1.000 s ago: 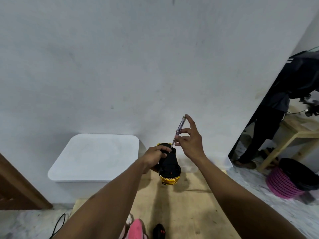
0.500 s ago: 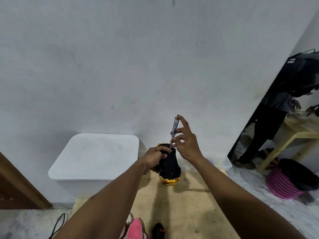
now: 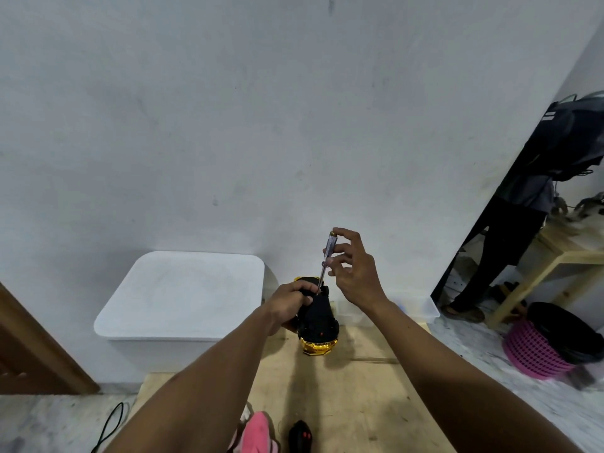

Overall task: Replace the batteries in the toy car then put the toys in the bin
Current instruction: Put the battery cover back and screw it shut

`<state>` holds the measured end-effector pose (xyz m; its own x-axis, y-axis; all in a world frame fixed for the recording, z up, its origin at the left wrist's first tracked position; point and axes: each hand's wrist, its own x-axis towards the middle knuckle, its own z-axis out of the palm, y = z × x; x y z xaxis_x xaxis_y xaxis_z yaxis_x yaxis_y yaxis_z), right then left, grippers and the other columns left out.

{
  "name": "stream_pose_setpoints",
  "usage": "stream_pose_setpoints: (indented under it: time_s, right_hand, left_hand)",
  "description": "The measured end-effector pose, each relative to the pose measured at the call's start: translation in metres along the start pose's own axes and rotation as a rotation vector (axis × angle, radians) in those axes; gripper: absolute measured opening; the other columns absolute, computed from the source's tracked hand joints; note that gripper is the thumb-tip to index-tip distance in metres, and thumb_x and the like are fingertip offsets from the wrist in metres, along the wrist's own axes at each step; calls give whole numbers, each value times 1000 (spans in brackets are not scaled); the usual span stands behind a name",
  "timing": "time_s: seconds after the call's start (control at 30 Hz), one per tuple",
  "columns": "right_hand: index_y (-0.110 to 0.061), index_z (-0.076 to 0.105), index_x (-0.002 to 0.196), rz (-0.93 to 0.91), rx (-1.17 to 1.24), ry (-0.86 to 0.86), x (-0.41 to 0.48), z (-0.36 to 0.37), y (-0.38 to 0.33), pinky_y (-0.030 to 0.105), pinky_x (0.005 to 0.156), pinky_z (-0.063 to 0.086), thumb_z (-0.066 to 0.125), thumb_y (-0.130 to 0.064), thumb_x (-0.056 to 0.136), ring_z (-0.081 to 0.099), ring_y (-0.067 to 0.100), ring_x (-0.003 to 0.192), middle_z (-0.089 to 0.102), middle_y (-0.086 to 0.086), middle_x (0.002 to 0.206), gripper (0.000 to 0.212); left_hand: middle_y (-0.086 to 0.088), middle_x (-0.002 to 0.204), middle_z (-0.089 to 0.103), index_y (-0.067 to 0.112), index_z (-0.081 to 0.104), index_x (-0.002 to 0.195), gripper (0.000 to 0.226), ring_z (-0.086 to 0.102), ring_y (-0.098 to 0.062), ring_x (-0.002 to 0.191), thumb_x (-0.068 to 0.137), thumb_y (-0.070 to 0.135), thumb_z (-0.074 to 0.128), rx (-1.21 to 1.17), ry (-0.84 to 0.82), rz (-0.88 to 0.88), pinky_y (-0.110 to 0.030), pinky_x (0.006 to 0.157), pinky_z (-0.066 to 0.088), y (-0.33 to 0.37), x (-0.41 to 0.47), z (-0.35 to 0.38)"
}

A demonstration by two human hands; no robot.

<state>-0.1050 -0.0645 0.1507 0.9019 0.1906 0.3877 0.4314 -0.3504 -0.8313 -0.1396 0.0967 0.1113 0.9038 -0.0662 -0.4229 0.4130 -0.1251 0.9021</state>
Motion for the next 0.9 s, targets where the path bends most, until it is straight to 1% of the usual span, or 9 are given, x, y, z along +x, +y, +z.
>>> stream_pose_setpoints:
  time_s: [0.07, 0.13, 0.2, 0.27, 0.33, 0.5, 0.63, 0.77, 0.9]
  right_hand:
    - [-29, 48, 126, 7, 5, 20, 0, -1, -1, 40, 68, 61, 63, 4, 87, 71, 11, 75, 67, 0, 92, 53]
    - [-29, 50, 120, -6, 0, 30, -1, -1, -4, 26, 64, 57, 70, 1, 85, 68, 8, 73, 66, -5, 93, 50]
    - [-27, 52, 115, -43, -8, 28, -1, -2, -6, 19, 66, 54, 72, -2, 84, 68, 6, 83, 66, -5, 103, 44]
    - [-22, 52, 111, -53, 8, 10, 1, -2, -5, 24, 69, 57, 68, 0, 86, 69, 9, 88, 68, -1, 111, 37]
    - [-19, 53, 109, -34, 20, -6, 3, 0, -6, 30, 68, 58, 66, 2, 86, 69, 12, 79, 69, 2, 104, 34]
    - [-22, 58, 117, -99, -17, 3, 4, 4, -11, 21, 71, 55, 73, -4, 83, 66, 12, 70, 64, -4, 90, 41]
    - [-21, 57, 117, -80, 22, -6, 3, 4, -6, 25, 74, 58, 67, 0, 88, 68, 11, 85, 68, -2, 102, 37]
    - [-19, 58, 110, -79, -11, 31, 3, 4, -3, 23, 73, 55, 74, -5, 84, 66, 12, 82, 69, -2, 94, 34]
    - [-13, 57, 112, -97, 17, 16, 3, 5, -1, 26, 79, 57, 67, 1, 87, 68, 14, 89, 69, 0, 103, 31]
  left_hand:
    - [-7, 113, 64, 28, 69, 99, 32, 64, -28, 90, 96, 4, 48, 0, 10, -5, -36, 59, 58, -1, 0, 0]
    - [-7, 113, 64, 28, 69, 99, 32, 64, -28, 90, 96, 4, 48, 3, 17, -11, -37, 61, 59, -3, 1, -2]
    - [-8, 114, 65, 28, 70, 99, 31, 65, -30, 93, 95, 5, 49, 13, 17, -15, -39, 64, 59, -6, 2, -3]
    - [-8, 114, 66, 29, 70, 98, 32, 65, -31, 95, 95, 5, 50, 16, 13, -23, -41, 67, 59, -9, 2, -4]
    - [-7, 113, 66, 29, 70, 99, 32, 65, -30, 95, 95, 5, 50, 14, 11, -27, -41, 67, 59, -9, 1, -3]
    - [-7, 112, 66, 25, 70, 102, 31, 64, -27, 94, 95, 3, 50, 11, -11, -4, -31, 58, 56, -5, -1, 1]
    - [-8, 113, 67, 24, 71, 104, 31, 65, -28, 95, 95, 3, 50, -5, -3, -5, -33, 59, 57, -6, -1, 0]
    - [-8, 115, 67, 26, 71, 105, 32, 65, -29, 94, 96, 4, 49, 6, 4, -15, -36, 63, 58, -9, 0, -4]
    - [-8, 117, 66, 28, 71, 104, 33, 66, -32, 102, 97, 5, 49, 18, 13, -26, -39, 65, 60, -9, 0, -5]
